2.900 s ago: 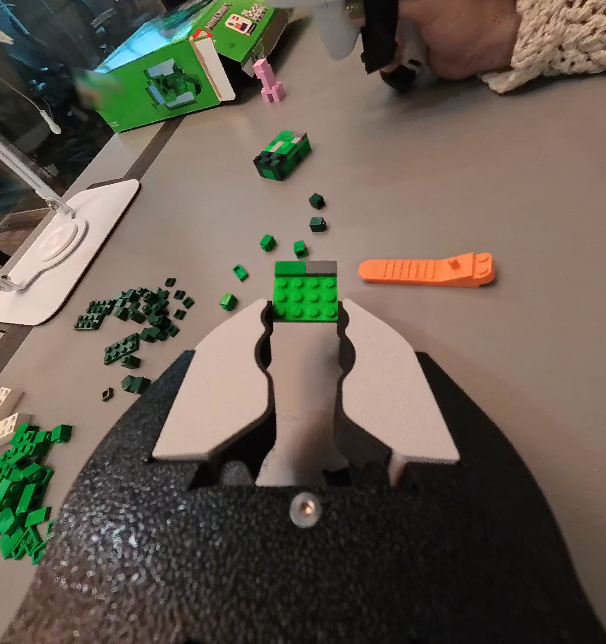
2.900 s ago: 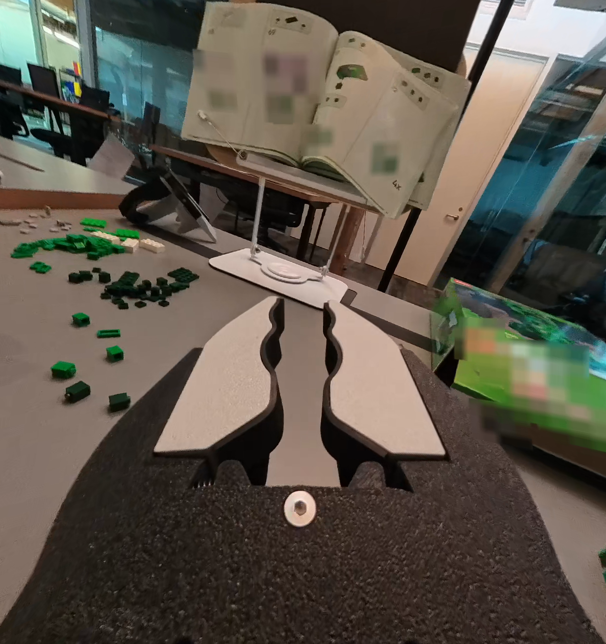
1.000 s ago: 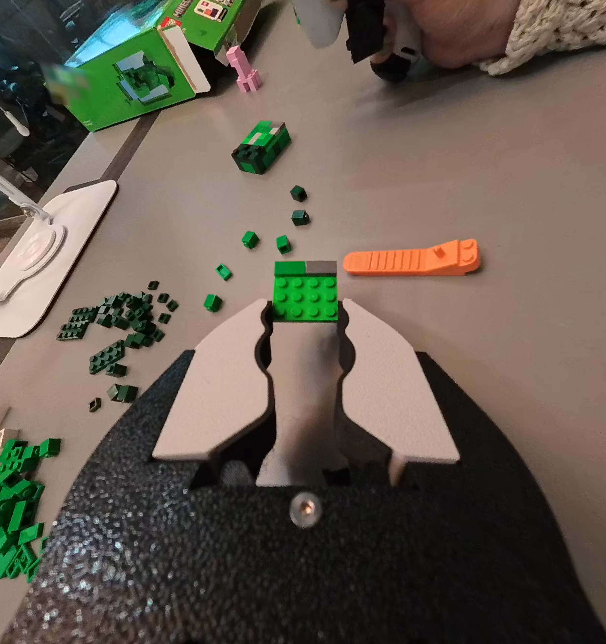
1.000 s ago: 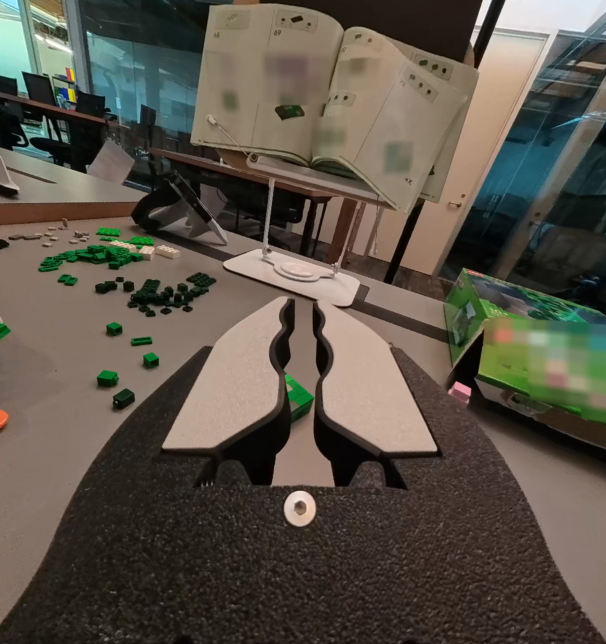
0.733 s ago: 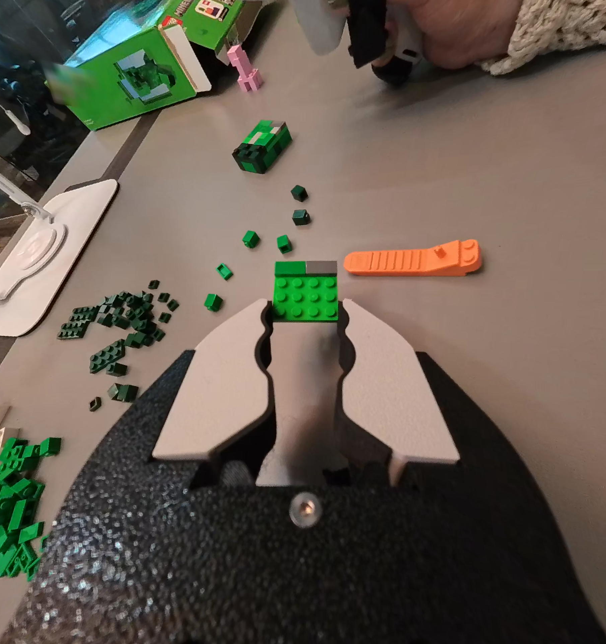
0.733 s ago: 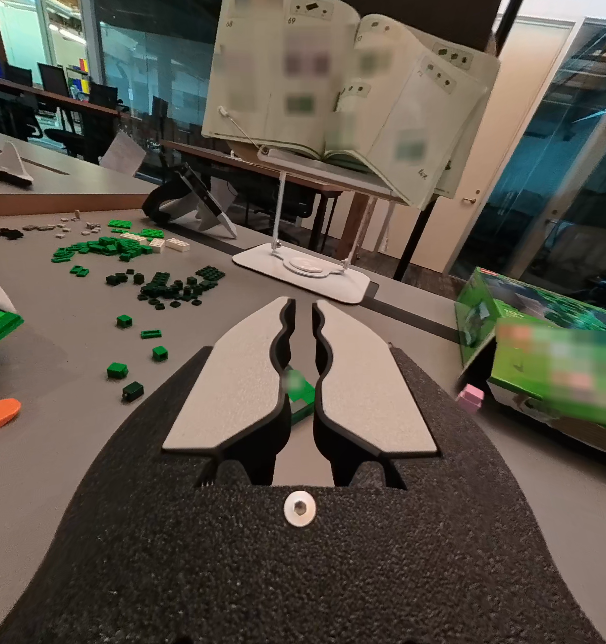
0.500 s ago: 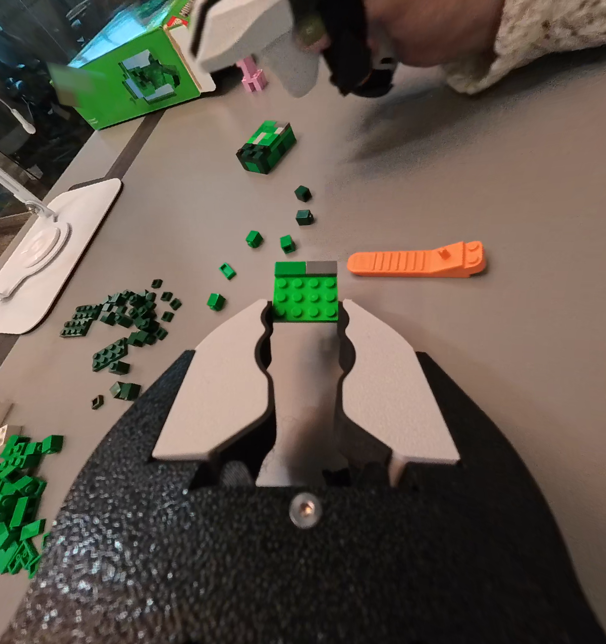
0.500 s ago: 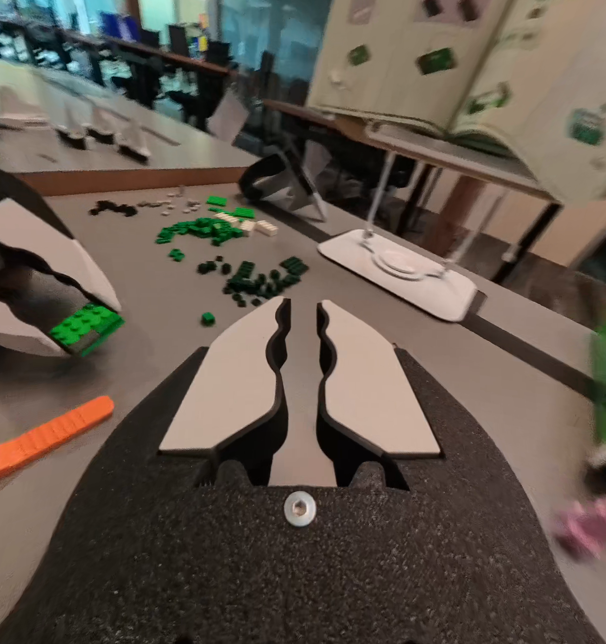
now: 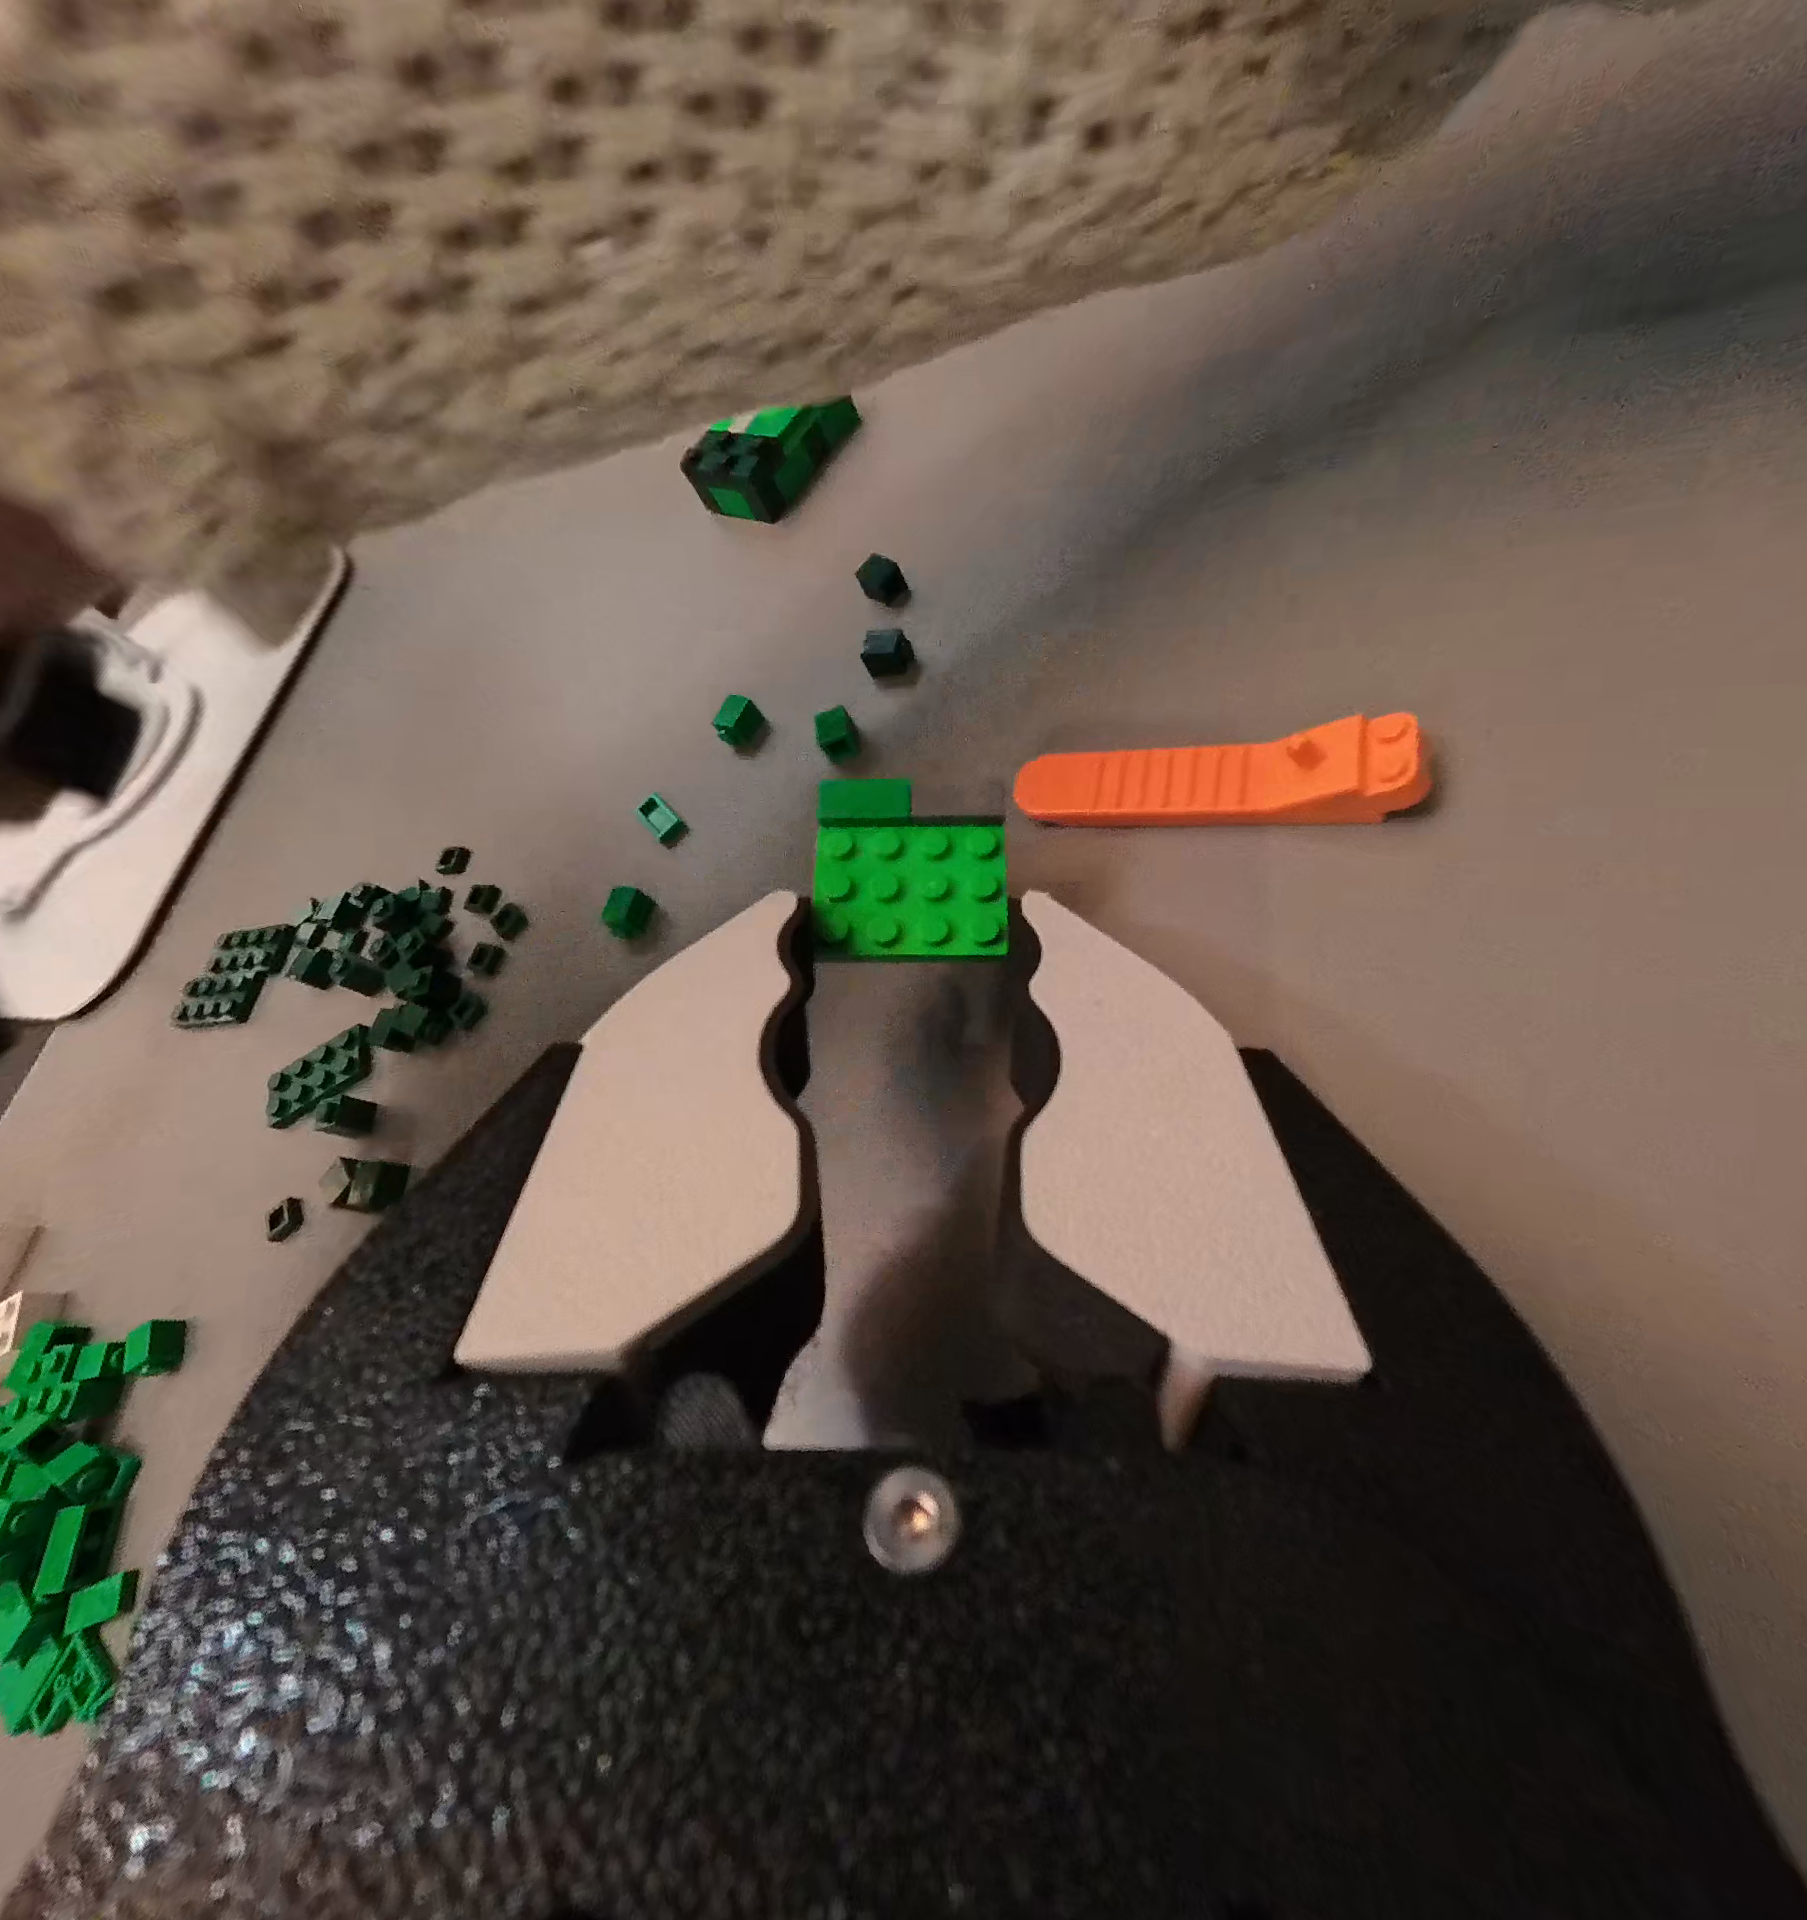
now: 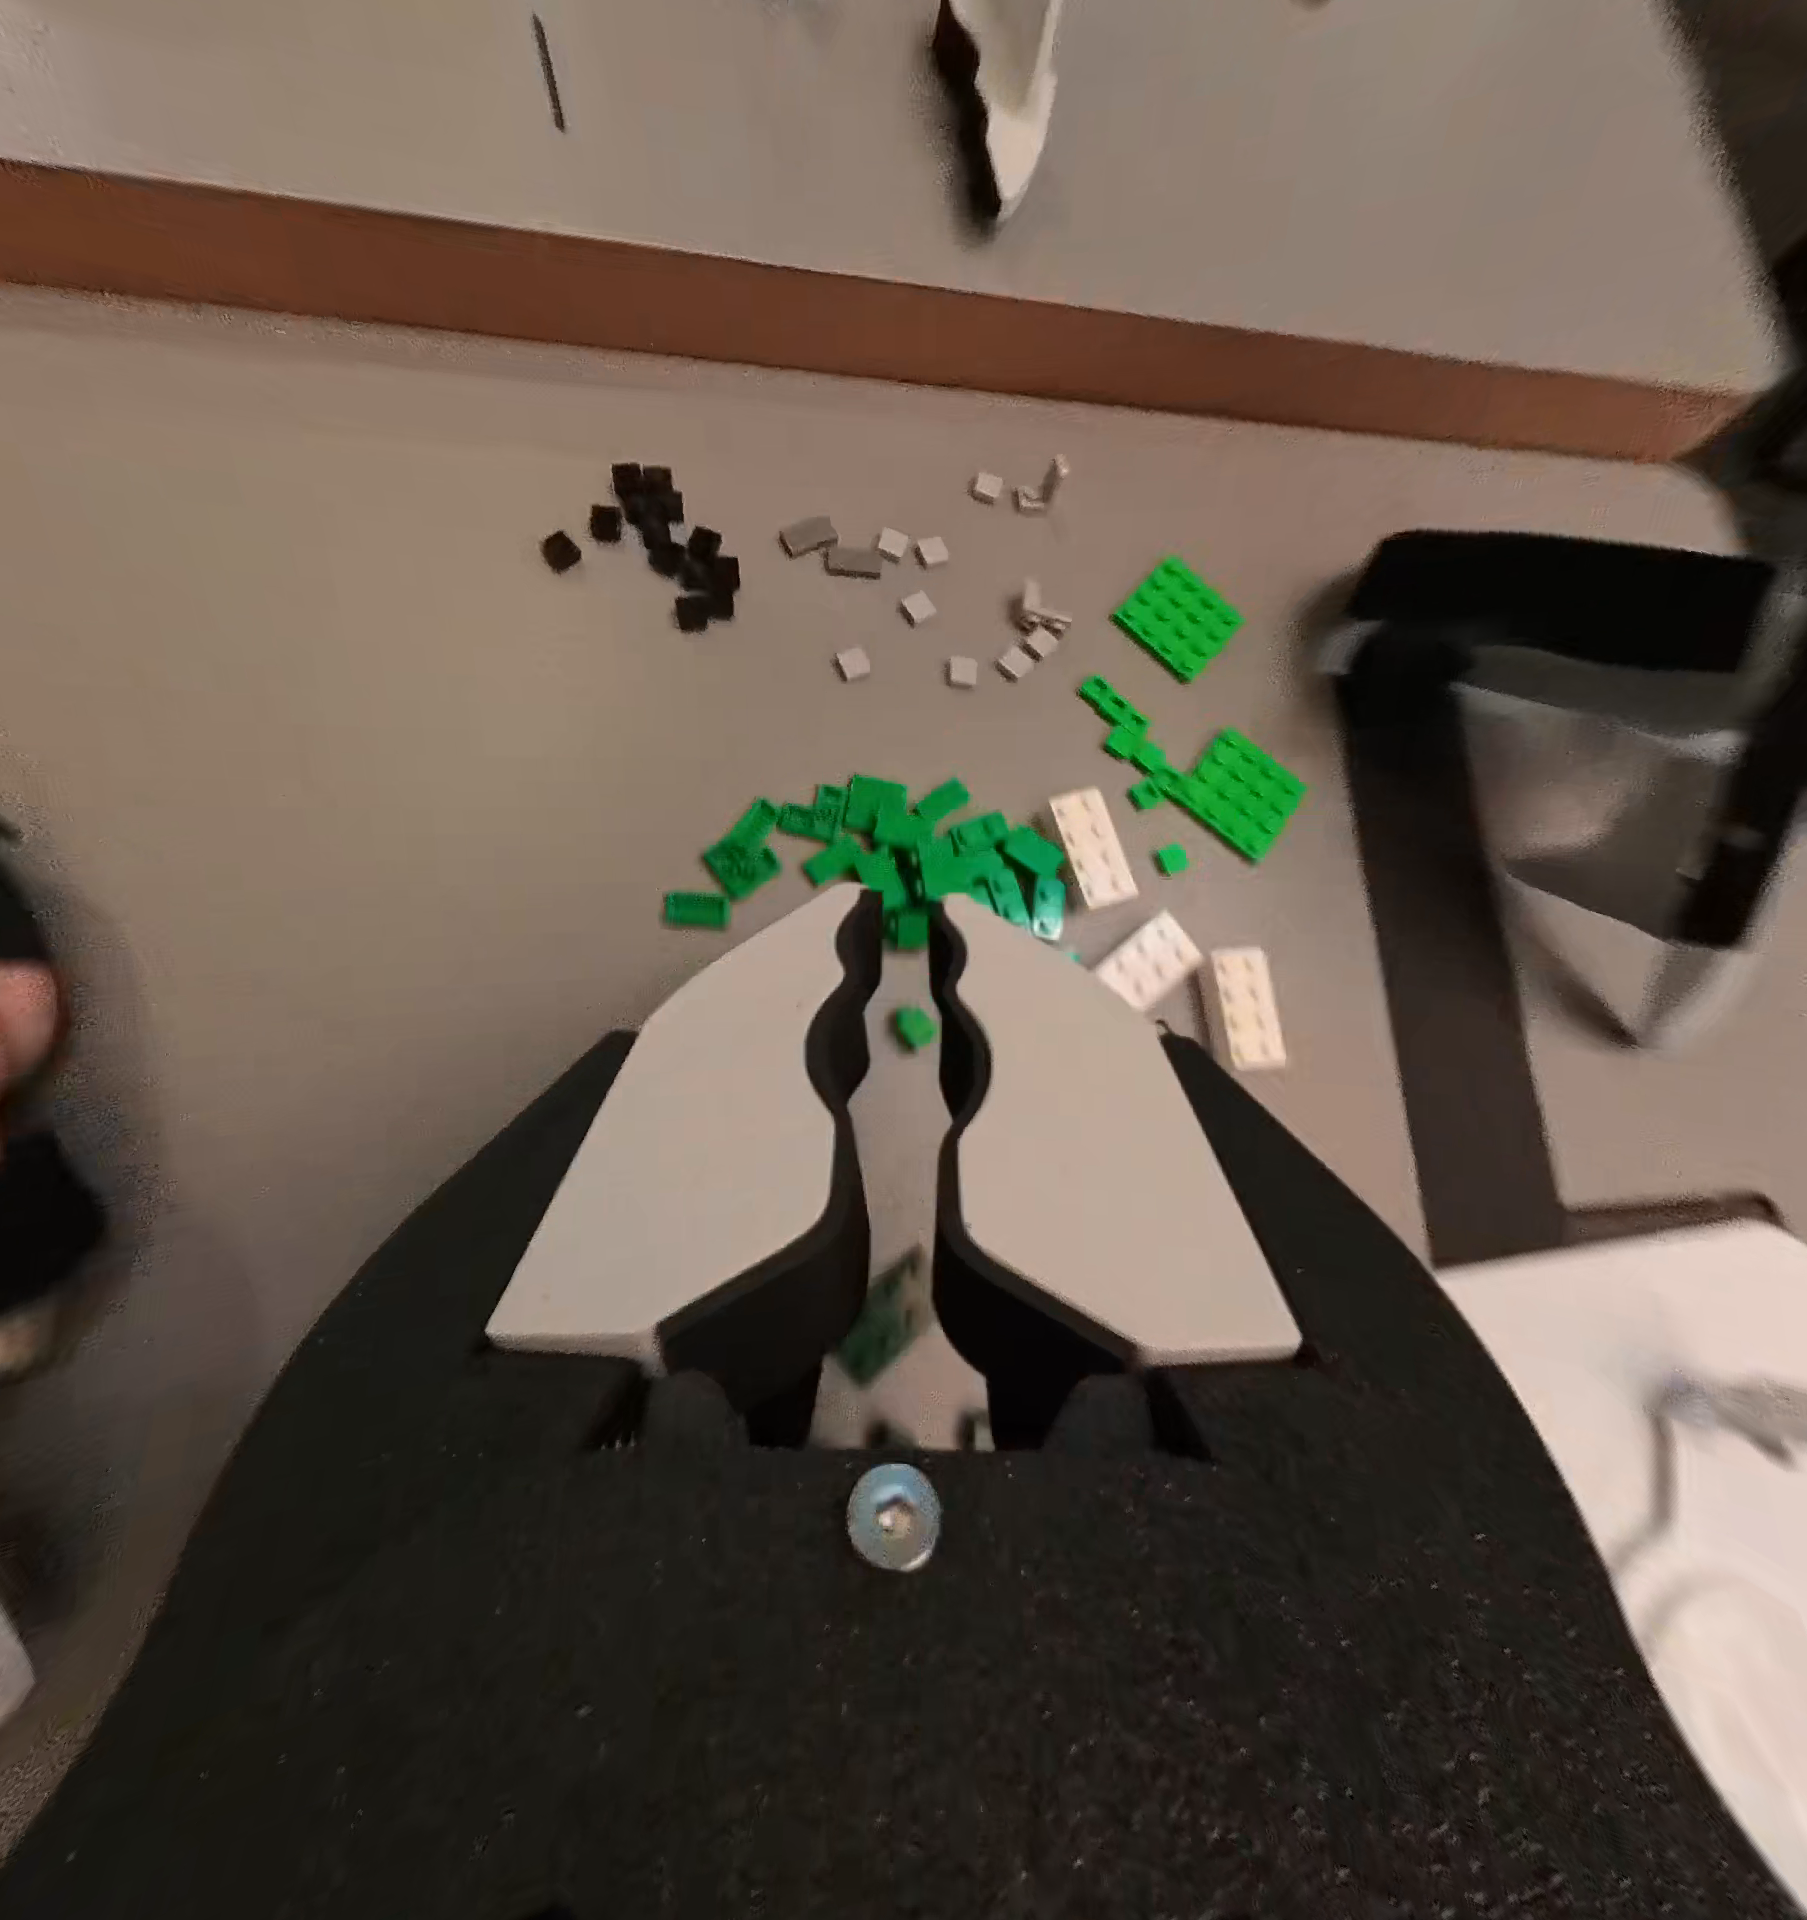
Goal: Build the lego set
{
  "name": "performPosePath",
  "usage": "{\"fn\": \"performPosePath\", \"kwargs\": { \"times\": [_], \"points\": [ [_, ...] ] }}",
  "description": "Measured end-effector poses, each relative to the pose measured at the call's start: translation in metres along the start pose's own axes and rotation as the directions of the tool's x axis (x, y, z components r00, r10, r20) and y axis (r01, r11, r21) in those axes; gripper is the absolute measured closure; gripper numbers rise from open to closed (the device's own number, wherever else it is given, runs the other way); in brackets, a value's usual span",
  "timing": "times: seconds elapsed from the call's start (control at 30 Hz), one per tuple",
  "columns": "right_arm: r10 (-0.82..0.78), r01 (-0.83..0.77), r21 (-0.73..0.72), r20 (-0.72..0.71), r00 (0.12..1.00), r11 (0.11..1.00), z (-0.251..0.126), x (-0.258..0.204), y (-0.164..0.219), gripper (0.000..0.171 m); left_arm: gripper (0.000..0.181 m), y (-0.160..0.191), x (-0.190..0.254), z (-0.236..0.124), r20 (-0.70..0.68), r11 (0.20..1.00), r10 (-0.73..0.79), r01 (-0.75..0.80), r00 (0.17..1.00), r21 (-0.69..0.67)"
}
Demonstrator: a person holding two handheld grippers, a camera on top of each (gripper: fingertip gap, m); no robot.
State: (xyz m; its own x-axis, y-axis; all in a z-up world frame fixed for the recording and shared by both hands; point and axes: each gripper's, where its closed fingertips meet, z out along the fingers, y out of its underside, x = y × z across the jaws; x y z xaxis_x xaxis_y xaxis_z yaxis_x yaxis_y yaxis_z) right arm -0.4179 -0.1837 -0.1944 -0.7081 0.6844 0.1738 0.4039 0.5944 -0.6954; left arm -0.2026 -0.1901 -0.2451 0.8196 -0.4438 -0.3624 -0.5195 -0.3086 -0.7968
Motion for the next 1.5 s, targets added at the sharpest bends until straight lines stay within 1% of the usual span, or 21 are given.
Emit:
{"fn": "performPosePath", "kwargs": {
  "times": [0.1,0.23,0.33,0.4,0.57,0.7,0.83,0.97,1.03,1.13,1.23,1.33,1.43,1.5],
  "points": [
    [0.072,-0.058,-0.122,0.118,0.99,0.991,0.037,0.008,-0.013,0.161,0.146,0.001,0.001,0.0,-0.001,1.0,0.008,-0.008,1.0,-0.005],
    [0.114,-0.073,-0.248,0.157,0.981,0.966,0.071,0.015,-0.019,0.159,0.146,0.001,0.001,0.001,-0.002,1.0,0.01,-0.01,1.0,-0.008],
    [0.234,-0.172,-0.419,0.101,0.967,0.891,0.091,0.02,-0.006,0.162,0.146,0.001,0.001,0.001,-0.003,1.0,0.012,-0.012,1.0,-0.01],
    [0.269,-0.209,-0.456,0.07,0.961,0.865,0.101,0.024,-0.007,0.161,0.146,0.002,0.001,0.001,-0.004,1.0,0.014,-0.014,1.0,-0.013],
    [0.316,-0.235,-0.527,0.069,0.946,0.817,0.112,0.021,-0.011,0.15,0.146,0.002,0.002,0.002,-0.006,1.0,0.017,-0.017,1.0,-0.019],
    [0.304,-0.227,-0.56,0.047,0.952,0.797,0.118,0.022,-0.008,0.151,0.146,0.003,0.002,0.002,-0.008,0.999,0.02,-0.02,1.0,-0.025],
    [0.274,-0.21,-0.568,0.029,0.961,0.796,0.119,0.024,-0.008,0.158,0.146,0.003,0.002,0.002,-0.008,0.999,0.019,-0.019,1.0,-0.026],
    [0.25,-0.18,-0.592,0.038,0.967,0.786,0.117,0.022,-0.006,0.151,0.146,0.003,0.002,0.002,-0.009,0.999,0.019,-0.02,1.0,-0.027],
    [0.246,-0.173,-0.606,0.038,0.969,0.777,0.117,0.02,-0.004,0.151,0.146,0.003,0.002,0.002,-0.009,0.999,0.02,-0.02,1.0,-0.028],
    [0.252,-0.171,-0.604,0.051,0.966,0.779,0.118,0.017,-0.006,0.155,0.146,0.004,0.002,0.003,-0.011,0.999,0.017,-0.017,1.0,-0.03],
    [0.228,-0.163,-0.601,0.034,0.973,0.782,0.119,0.019,-0.005,0.164,0.146,0.004,0.003,0.003,-0.012,0.999,0.018,-0.018,1.0,-0.031],
    [0.206,-0.152,-0.589,0.025,0.978,0.794,0.118,0.021,-0.005,0.164,0.146,0.004,0.003,0.003,-0.012,0.999,0.018,-0.018,1.0,-0.032],
    [0.168,-0.124,-0.555,0.029,0.985,0.823,0.099,0.02,-0.009,0.164,0.146,0.005,0.001,0.002,-0.006,0.999,0.011,-0.011,1.0,-0.031],
    [0.117,-0.084,-0.506,0.034,0.992,0.858,0.071,0.014,-0.011,0.164,0.146,0.004,-0.001,0.001,-0.001,1.0,-0.003,0.003,1.0,-0.02]
  ]
}}
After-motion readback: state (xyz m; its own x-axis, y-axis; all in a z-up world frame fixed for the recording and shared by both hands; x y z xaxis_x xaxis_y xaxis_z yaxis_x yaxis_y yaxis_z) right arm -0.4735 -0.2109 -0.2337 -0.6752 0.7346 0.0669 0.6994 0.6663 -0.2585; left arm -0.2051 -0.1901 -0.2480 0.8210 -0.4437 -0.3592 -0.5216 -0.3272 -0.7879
